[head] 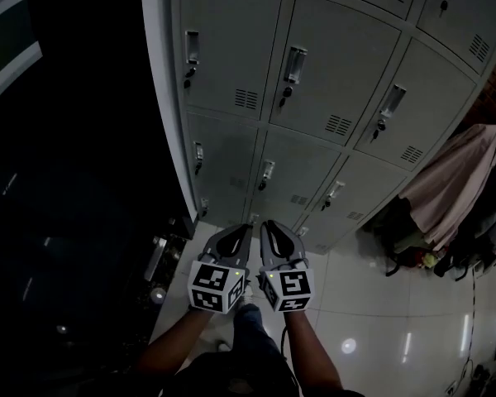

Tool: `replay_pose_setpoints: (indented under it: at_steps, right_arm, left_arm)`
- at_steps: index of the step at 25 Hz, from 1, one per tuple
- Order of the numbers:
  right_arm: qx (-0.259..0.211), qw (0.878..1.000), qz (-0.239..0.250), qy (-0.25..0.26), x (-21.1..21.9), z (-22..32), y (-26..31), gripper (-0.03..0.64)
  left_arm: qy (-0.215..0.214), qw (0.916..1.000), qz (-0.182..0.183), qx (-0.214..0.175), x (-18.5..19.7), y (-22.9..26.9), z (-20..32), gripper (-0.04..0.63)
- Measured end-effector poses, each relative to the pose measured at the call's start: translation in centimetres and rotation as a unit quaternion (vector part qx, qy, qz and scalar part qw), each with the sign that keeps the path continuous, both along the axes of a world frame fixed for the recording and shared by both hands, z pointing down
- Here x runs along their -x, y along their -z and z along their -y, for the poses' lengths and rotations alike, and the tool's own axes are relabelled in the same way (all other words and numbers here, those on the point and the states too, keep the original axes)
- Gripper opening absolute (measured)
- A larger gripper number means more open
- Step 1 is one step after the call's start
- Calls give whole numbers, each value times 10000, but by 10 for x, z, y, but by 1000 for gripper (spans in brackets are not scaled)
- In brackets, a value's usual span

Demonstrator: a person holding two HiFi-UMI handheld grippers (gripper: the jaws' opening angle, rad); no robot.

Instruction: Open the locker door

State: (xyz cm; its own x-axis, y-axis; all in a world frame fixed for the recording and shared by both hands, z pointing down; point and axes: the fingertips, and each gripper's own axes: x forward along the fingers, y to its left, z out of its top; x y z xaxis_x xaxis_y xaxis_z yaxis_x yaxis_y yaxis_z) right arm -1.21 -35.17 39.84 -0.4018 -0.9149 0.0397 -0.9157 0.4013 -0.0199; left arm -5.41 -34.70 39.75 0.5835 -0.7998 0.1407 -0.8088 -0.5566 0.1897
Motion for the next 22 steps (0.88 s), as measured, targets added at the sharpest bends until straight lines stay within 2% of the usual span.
replay_pose_setpoints:
  at_steps: [4, 13, 22]
  right_arm:
    - [81, 9999, 99, 35, -7, 50, -18, 24]
    - [252, 9995, 140, 119, -18, 151, -75, 131]
    - [269, 9995, 111, 89, -17, 228, -140, 195]
  left_arm:
    - [136, 9999, 85, -17, -8, -13, 49, 5]
    - [199, 9997, 139, 85, -26, -58, 138, 5]
    - [369, 9993, 19, 75, -15, -116, 205, 5]
